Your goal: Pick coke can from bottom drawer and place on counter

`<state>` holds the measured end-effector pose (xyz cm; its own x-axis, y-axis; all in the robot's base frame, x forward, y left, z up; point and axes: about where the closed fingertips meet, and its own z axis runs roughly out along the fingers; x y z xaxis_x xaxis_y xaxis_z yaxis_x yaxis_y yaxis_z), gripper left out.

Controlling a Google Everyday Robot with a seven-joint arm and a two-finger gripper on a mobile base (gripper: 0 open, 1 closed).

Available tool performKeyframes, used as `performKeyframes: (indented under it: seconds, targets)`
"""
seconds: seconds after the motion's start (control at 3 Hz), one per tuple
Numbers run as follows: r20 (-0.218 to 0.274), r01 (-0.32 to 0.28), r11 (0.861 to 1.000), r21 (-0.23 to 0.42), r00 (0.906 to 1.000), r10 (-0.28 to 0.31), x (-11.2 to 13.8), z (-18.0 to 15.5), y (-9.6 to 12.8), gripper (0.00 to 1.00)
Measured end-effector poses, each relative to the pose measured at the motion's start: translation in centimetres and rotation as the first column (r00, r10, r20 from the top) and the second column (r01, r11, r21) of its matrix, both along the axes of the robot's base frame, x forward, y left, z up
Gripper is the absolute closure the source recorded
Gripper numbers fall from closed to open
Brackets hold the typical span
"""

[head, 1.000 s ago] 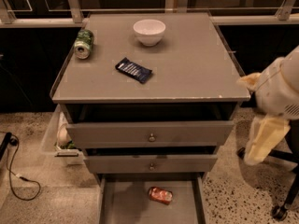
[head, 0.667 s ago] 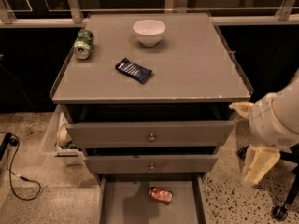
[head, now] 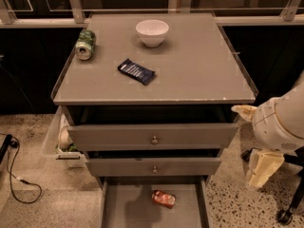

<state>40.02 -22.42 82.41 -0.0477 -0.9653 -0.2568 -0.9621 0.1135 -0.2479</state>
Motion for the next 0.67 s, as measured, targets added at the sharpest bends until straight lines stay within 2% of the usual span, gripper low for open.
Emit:
performKeyframes:
  seconds: [0.33,0.67]
  targets:
    - [-0.054,0.005,0.999,0.038,0.9985,-0.003,-0.2,-3.1,0.1,0.0]
    - [-0.118,-0.009,0.993,0.114,0.9927,0.023,-0.7,-10.4,0.8,0.0]
